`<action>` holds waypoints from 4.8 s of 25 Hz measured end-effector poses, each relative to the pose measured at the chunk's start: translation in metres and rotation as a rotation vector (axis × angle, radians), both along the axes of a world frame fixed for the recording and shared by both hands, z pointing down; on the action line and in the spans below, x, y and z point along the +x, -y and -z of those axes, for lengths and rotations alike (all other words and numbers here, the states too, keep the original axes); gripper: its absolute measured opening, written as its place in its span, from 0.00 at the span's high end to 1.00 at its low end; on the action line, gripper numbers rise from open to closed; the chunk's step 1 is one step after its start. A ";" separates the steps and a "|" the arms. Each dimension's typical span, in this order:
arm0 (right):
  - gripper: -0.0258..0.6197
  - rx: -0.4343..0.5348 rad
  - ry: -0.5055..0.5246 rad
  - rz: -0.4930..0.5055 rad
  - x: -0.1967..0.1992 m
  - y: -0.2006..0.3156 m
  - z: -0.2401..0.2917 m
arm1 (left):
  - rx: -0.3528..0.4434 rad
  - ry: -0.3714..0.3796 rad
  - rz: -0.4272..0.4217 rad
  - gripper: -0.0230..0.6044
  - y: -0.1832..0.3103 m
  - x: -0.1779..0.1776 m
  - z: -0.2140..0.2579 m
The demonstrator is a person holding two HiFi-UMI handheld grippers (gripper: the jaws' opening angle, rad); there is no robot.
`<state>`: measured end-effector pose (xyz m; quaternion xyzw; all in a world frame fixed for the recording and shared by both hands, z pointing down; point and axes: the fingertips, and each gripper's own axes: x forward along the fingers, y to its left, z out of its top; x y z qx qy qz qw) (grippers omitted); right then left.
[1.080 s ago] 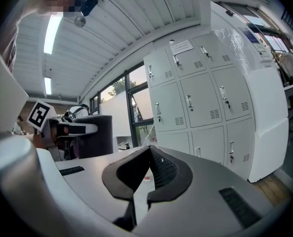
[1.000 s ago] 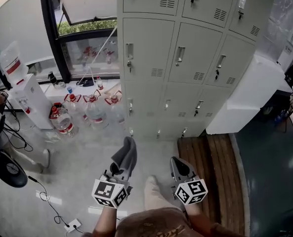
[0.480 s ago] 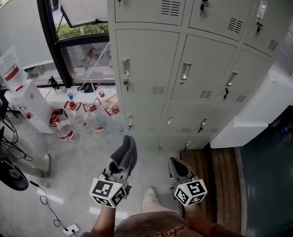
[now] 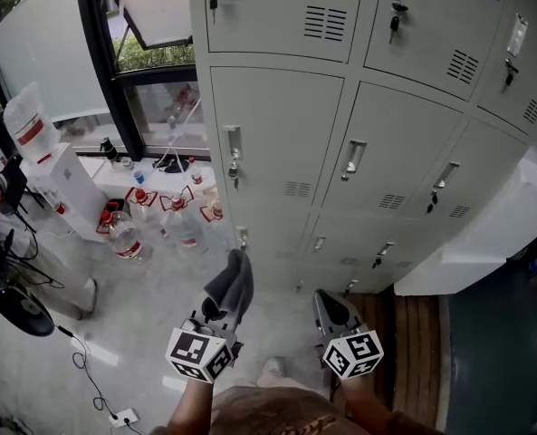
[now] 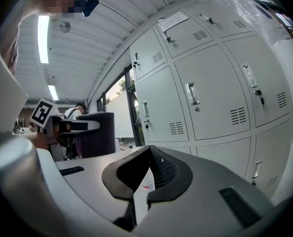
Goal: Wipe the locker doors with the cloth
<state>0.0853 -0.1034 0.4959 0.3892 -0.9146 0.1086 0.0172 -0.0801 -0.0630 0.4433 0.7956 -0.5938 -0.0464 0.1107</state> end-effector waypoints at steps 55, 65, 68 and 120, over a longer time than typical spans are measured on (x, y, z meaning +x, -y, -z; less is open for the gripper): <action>0.96 -0.014 0.023 -0.043 -0.049 0.031 0.001 | 0.307 0.060 0.075 0.90 0.216 -0.141 0.203; 0.96 -0.009 0.017 -0.052 -0.048 0.046 0.003 | 0.299 0.094 0.058 0.90 0.254 -0.137 0.212; 0.96 -0.008 0.015 -0.055 -0.048 0.051 0.003 | 0.301 0.097 0.042 0.90 0.260 -0.134 0.212; 0.96 -0.037 0.003 -0.198 -0.004 0.060 -0.004 | 0.312 0.171 -0.353 0.90 0.297 0.090 0.201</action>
